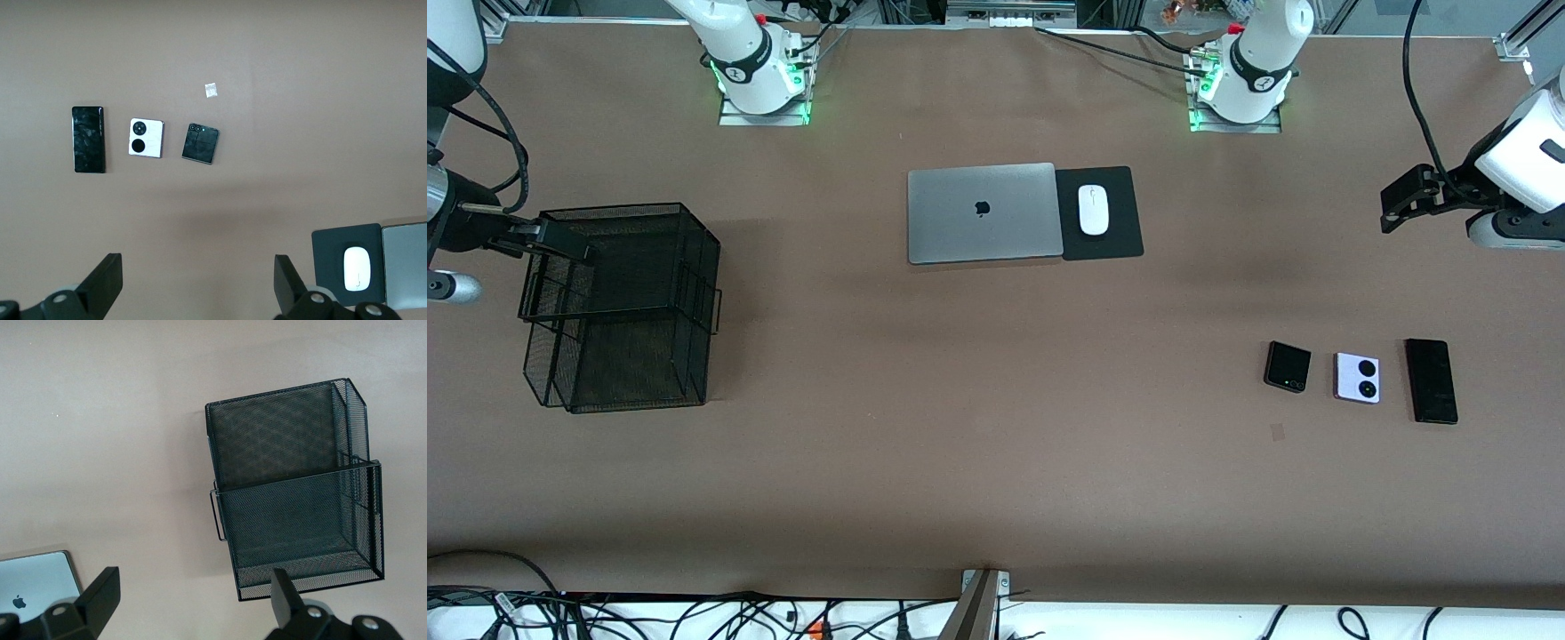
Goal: Place phones with both arms
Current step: 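Move the left gripper over the small black flip phone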
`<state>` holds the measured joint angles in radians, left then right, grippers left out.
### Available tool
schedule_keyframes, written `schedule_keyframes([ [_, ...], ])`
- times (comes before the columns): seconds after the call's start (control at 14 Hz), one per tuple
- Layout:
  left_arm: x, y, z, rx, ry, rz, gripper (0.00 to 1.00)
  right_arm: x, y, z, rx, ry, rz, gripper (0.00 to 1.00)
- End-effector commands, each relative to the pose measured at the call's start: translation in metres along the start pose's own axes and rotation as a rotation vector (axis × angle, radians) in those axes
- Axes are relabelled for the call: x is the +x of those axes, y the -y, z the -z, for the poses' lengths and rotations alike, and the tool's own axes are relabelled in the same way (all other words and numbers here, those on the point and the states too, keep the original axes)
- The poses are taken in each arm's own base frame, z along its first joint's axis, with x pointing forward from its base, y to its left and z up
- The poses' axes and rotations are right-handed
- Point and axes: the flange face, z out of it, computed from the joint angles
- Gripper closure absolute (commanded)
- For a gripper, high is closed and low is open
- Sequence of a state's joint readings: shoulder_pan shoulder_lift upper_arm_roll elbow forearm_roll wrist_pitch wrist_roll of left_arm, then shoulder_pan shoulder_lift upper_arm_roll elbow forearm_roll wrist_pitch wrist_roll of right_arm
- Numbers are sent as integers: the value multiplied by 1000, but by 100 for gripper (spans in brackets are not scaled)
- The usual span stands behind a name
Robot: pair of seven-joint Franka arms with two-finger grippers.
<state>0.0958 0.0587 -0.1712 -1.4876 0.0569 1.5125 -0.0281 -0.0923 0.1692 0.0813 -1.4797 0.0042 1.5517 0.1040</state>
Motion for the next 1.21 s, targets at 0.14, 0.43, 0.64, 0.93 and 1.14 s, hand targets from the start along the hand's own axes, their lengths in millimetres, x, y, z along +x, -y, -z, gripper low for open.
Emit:
schedule_keyframes([
  [0.14, 18, 9, -22, -19, 9, -12, 0, 2, 6, 1, 12, 4, 6, 0],
  [0.43, 57, 25, -84, -33, 31, -31, 0, 8, 11, -7, 10, 5, 15, 0],
  [0.64, 66, 27, -99, -39, 34, -59, 0, 13, 12, -7, 16, -19, 21, 0],
  [0.93, 65, 29, -99, -40, 34, -56, 0, 13, 11, -6, 15, -19, 27, 0],
  [1.14, 66, 28, -98, -38, 33, -58, 0, 13, 11, -7, 12, -21, 29, 0],
])
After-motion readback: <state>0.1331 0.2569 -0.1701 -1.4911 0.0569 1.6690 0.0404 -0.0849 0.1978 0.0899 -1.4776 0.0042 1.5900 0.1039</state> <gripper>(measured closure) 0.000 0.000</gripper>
